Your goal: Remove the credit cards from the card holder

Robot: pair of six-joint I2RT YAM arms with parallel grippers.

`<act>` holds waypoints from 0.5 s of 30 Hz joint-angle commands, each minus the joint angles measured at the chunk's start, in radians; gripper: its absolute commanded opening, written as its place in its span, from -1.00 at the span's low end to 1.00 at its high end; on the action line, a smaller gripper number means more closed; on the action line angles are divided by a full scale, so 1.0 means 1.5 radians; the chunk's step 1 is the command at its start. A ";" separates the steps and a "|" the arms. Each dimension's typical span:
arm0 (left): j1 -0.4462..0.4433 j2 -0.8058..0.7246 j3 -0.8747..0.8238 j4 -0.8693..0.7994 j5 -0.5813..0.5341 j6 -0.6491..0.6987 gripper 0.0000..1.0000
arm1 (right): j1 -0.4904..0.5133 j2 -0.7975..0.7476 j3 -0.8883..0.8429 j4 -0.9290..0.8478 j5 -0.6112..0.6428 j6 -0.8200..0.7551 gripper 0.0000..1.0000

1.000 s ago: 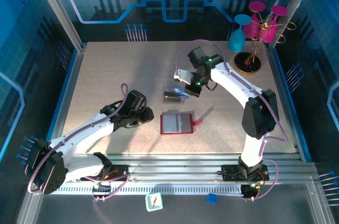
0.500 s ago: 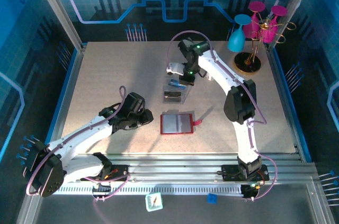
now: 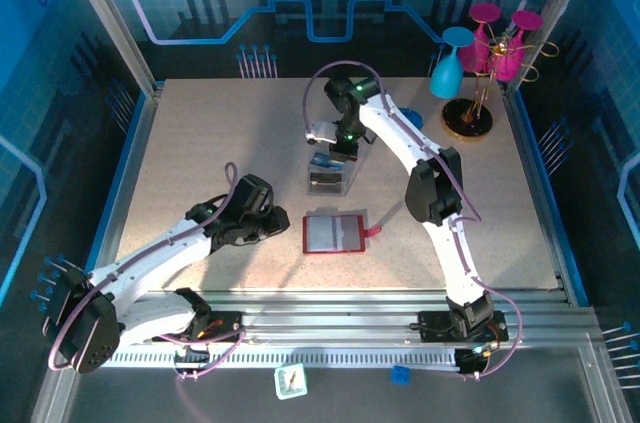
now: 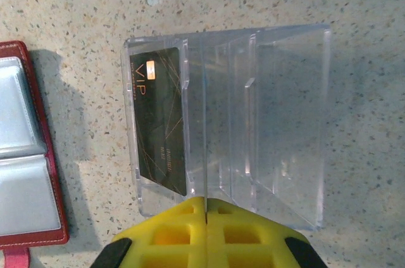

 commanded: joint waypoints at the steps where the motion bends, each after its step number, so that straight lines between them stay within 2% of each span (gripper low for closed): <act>1: 0.006 -0.020 -0.010 -0.014 0.009 -0.015 -0.29 | 0.008 0.025 0.022 -0.041 -0.008 -0.018 -1.00; 9: 0.005 -0.023 -0.003 -0.035 0.012 -0.015 -0.27 | 0.020 0.044 0.026 -0.046 -0.004 -0.033 -0.98; 15: 0.005 -0.022 -0.003 -0.037 0.013 -0.017 -0.27 | 0.027 0.047 0.033 -0.039 0.017 -0.026 -0.67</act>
